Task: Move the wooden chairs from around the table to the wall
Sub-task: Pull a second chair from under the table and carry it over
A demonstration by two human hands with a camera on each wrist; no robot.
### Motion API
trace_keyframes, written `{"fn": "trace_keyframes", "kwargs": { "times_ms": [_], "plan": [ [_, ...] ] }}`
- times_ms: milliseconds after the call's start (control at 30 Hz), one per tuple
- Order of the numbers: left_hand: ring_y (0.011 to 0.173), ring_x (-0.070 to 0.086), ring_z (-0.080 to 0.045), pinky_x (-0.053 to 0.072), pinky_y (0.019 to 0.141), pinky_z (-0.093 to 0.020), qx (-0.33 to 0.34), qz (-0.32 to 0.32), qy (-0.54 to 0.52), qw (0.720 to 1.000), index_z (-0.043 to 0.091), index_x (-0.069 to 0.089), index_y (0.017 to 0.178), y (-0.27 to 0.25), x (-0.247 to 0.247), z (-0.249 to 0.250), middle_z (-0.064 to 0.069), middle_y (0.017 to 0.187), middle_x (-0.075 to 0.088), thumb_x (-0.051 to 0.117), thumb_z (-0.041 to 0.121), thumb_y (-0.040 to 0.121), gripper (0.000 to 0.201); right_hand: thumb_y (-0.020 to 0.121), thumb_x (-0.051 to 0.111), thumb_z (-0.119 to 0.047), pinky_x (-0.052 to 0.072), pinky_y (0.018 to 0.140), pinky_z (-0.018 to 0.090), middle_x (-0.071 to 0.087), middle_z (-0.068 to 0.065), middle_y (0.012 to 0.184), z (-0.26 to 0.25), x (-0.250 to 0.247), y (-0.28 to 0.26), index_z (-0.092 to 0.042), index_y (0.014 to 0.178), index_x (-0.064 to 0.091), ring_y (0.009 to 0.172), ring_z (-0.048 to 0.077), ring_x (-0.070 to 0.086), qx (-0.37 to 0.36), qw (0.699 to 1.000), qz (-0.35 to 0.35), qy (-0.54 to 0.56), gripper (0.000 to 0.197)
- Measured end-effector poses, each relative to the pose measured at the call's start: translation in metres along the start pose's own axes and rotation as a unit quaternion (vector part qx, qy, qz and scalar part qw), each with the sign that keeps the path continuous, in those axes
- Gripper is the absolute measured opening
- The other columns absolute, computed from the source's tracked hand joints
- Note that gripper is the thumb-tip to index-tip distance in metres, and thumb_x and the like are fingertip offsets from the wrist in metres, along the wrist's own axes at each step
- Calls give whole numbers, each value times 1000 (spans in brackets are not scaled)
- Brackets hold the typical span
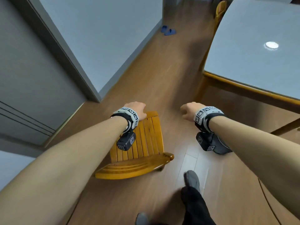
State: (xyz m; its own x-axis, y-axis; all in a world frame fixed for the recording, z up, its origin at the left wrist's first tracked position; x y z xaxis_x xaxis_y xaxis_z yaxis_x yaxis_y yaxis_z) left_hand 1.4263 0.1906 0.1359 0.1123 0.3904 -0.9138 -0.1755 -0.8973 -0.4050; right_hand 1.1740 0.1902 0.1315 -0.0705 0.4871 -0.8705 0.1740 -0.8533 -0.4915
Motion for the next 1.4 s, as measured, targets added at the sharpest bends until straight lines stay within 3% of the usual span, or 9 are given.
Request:
{"fn": "trace_keyframes", "kwargs": {
  "times_ms": [167,267,533,633,833,1033,1233,1400],
  "plan": [
    [126,56,-28,50,94,-39,-54,14,-23,998,24,46,149,72,-41,37,-4,146,54,52,37,96,55,91,63,-22,55,93,41,64,13,131,55,-35,80,-18,138,60,114,35,64,-38,999,11,-10,47],
    [118,60,-29,53,91,-39,-87,0,-30,996,23,53,141,105,-62,52,-4,137,60,54,36,93,50,93,66,-27,53,96,40,59,13,139,81,-56,123,-19,146,52,121,35,61,-72,997,-2,-13,56],
    [129,54,-27,49,100,-41,-116,-8,-22,993,24,43,151,206,-122,47,-3,148,51,53,38,96,58,92,64,-22,55,89,41,62,18,127,123,-132,244,-11,134,59,111,38,64,-82,996,-11,-16,43],
    [127,56,-28,51,97,-41,-124,-16,-34,992,23,44,150,264,-137,30,-4,146,53,53,38,96,58,90,65,-22,56,89,41,65,17,123,129,-151,300,-11,130,61,108,37,65,-82,996,-17,-25,42],
    [113,64,-30,55,90,-43,-109,-23,-37,993,19,56,137,418,-177,-23,-5,129,65,55,35,91,49,89,66,-25,56,87,42,64,17,123,134,-213,438,-12,132,62,106,38,66,-69,997,-27,-37,45],
    [112,65,-29,56,90,-42,-78,-29,-23,996,25,54,141,561,-257,-81,-3,131,65,56,39,89,53,90,65,-25,55,94,41,64,15,130,159,-305,561,-15,140,60,113,36,64,-27,999,-17,-4,51],
    [110,65,-27,56,89,-40,-57,-23,-3,998,24,52,143,702,-326,-114,-4,130,65,55,36,91,54,91,62,-27,56,93,41,63,14,129,213,-370,669,-16,140,60,112,35,64,17,1000,-17,19,50],
    [111,65,-27,55,88,-38,-26,-27,-3,999,25,48,147,850,-370,-110,-4,136,62,55,36,93,56,93,62,-26,56,89,40,63,16,127,271,-418,779,-13,136,62,109,36,65,56,997,-18,40,44]
  ]
}}
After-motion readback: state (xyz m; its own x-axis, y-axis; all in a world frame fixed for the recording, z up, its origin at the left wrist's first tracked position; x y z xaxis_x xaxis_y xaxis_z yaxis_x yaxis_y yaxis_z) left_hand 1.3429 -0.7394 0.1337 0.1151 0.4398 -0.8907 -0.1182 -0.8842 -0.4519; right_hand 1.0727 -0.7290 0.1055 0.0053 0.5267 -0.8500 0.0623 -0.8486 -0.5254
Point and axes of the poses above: each hand's wrist, its own y-axis towards the middle knuckle, its own x-axis out of the palm, z = x × y, the point moved 4 cm from there along y, towards the middle knuckle
